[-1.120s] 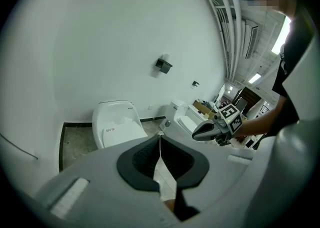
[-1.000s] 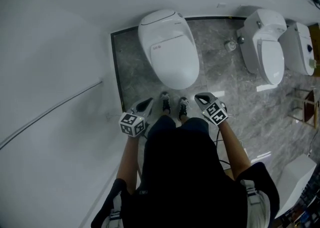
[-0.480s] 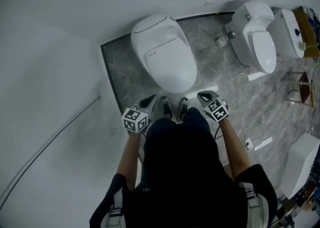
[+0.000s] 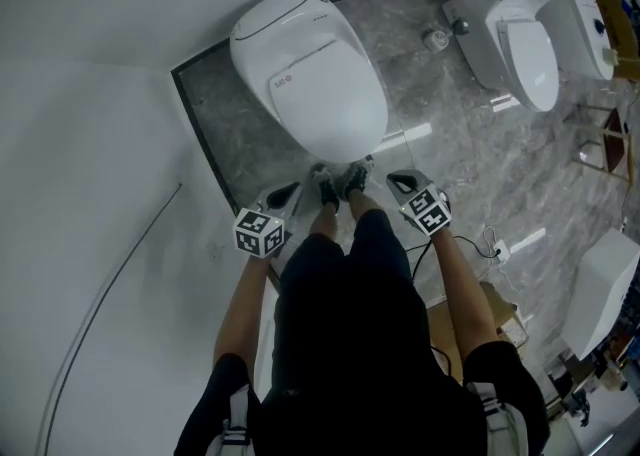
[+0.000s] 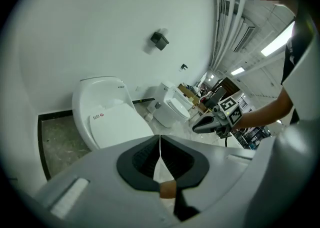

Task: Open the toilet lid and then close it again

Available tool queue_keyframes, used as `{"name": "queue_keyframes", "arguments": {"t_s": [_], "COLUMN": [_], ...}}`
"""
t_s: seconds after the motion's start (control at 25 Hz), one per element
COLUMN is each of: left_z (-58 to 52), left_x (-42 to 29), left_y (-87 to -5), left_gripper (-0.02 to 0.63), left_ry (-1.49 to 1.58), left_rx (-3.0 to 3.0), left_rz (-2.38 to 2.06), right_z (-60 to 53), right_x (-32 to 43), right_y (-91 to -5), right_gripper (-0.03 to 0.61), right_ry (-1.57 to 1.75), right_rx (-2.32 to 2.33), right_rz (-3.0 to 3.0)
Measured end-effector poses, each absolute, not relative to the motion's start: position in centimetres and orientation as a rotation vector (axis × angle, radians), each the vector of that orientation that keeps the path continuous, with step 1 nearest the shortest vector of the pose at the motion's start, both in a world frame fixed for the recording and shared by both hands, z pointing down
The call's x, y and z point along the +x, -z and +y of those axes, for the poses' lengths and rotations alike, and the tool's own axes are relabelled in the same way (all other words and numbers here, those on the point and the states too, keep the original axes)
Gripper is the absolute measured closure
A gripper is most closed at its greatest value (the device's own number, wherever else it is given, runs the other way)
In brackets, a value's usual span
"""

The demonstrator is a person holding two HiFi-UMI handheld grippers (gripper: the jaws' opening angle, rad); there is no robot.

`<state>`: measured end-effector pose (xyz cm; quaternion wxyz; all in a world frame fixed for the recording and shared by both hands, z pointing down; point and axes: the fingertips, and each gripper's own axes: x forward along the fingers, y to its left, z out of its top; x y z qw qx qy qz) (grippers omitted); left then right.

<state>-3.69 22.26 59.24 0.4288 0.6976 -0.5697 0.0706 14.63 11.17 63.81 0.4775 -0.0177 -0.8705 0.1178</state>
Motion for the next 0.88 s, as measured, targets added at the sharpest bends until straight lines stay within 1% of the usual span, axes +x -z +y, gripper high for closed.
{"name": "queue_keyframes", "arguments": {"t_s": [0.36,0.6,0.88], "left_z": [21.3,20.0,20.0], "left_x": [-2.1,-1.8,-1.9], "left_y": [-68.6,-74.4,-79.0], "left_gripper": [0.598,0.598,0.598], "left_ry": [-0.191,-0.138,-0.101], "left_rx": [1.664,1.597,1.542], "left_rz": [-1.363,-1.363,-1.374], "right_z": [8.5,7.5,7.6], "right_x": [16.4,16.1,15.8], "right_y": [-72.8,-77.9,-82.6], "right_gripper": [0.575,0.575,0.575], "right_ry": [-0.471,-0.494,-0.533], "right_rx": [0.093,0.075,0.069], "right_rz": [-2.087,-2.066,-2.059]}}
